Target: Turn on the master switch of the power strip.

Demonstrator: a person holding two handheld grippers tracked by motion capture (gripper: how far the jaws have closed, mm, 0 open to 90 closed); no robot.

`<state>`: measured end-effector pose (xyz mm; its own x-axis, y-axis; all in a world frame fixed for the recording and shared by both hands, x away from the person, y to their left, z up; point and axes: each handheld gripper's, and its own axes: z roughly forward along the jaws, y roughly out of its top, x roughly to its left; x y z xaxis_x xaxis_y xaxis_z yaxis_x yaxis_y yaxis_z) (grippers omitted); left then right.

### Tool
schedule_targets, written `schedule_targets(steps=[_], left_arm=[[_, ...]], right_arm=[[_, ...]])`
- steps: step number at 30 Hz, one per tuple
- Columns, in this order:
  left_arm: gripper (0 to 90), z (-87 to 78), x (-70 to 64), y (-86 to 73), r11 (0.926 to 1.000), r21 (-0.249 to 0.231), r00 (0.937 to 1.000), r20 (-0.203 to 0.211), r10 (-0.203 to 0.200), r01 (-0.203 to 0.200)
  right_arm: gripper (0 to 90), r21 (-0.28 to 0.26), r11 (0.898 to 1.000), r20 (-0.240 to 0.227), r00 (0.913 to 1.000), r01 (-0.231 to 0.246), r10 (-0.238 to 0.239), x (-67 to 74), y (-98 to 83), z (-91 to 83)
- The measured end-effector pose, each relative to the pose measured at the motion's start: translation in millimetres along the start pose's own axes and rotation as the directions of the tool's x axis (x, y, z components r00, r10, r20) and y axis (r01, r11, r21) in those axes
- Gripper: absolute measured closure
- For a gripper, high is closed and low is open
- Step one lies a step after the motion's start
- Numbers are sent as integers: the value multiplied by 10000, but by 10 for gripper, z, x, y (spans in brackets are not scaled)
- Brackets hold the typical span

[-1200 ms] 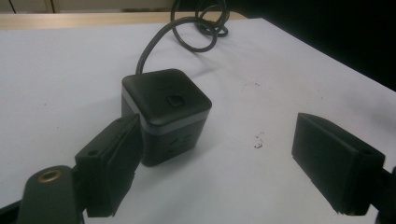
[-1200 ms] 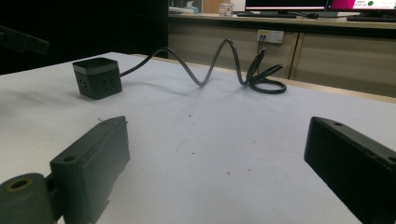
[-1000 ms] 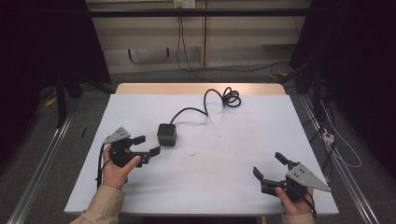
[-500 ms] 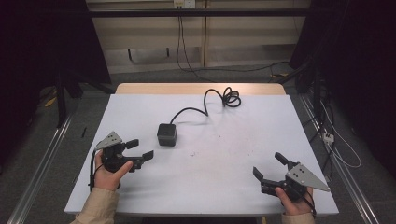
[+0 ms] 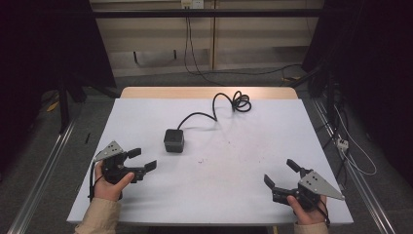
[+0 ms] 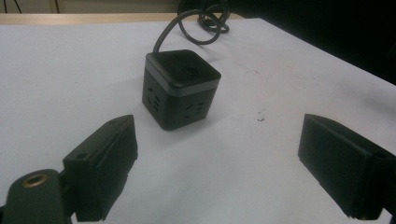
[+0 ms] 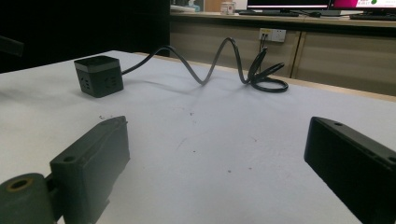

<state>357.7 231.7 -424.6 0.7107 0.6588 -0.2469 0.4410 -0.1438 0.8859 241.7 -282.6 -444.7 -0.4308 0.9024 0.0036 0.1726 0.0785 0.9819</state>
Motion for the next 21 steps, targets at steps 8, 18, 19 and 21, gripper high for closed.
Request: schedule_targets(steps=[8,18,19,21], left_arm=[[110,-56,30,-42,10000,-10,9999,-157,46,-46],[107,-126,46,-112,9999,19,9995,-311,107,-106],[106,-127,44,-117,10000,11,9995,-300,90,-89],[106,-130,41,-126,10000,41,9995,-296,84,-83]], right_arm=[[61,0,10000,15,10000,-14,14,1,0,-1],[61,15,10000,3,10000,6,-6,1,-1,3],[61,22,10000,5,10000,-3,3,1,-1,4],[61,14,10000,-4,10000,-6,6,1,-1,8]])
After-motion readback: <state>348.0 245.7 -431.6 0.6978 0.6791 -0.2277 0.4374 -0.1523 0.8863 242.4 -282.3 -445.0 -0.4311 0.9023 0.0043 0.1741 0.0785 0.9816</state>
